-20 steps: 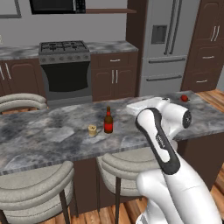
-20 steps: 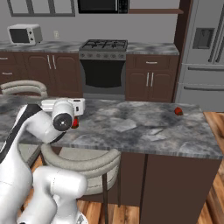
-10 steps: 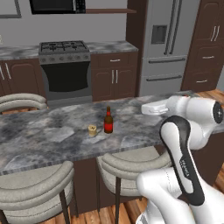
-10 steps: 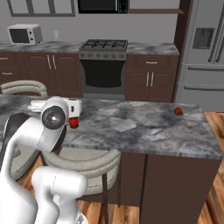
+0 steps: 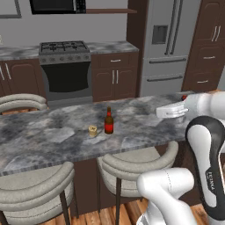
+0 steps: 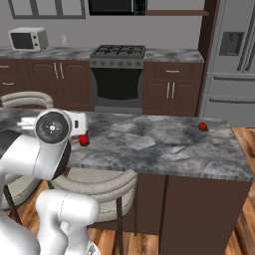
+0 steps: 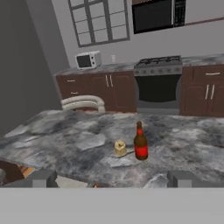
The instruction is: Open the cabinet directly in front. Then move the beer and the cup to the dining counter with the candle on it.
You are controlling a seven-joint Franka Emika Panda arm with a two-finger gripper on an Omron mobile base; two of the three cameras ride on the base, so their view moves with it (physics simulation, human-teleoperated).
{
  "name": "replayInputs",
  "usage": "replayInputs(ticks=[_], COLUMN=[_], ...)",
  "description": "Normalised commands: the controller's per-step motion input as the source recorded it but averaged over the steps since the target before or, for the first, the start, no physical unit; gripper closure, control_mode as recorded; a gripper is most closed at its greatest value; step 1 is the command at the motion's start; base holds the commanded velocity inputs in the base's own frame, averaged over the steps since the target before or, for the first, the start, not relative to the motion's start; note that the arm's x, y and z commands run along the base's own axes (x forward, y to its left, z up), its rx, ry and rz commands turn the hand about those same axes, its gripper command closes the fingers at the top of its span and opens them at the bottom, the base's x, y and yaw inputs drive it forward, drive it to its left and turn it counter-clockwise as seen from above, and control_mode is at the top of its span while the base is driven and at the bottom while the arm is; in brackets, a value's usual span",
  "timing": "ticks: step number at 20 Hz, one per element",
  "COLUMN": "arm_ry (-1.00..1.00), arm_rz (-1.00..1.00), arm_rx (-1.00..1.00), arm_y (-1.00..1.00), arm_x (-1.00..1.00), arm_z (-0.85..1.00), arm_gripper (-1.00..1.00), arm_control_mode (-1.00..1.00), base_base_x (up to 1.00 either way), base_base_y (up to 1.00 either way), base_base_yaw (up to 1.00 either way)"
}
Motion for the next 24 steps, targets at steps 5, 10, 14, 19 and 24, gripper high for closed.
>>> replayInputs(ticks=[5,10,14,19,24], arm_ry=[-0.18,-0.29,-0.28,-0.18,-0.03], arm_rz=[0.02,0.03,0.09,0.08,0.05], arm_rx=[0.0,0.0,0.0,0.0,0.0], arm_y=[0.0,0.0,0.01,0.18,0.08], arm_x=[-0.7,-0.59,-0.51,-0.32,-0.02], arm_z=[-0.15,-0.17,-0.16,-0.2,-0.13], arm_gripper=[-1.0,-1.0,-1.0,-1.0,-1.0], arm_control_mode=[-1.0,-1.0,-1.0,-1.0,-1.0], base_base_x=[0.0,0.0,0.0,0.0,0.0], base_base_y=[0.0,0.0,0.0,0.0,0.0], base_base_yaw=[0.0,0.0,0.0,0.0,0.0])
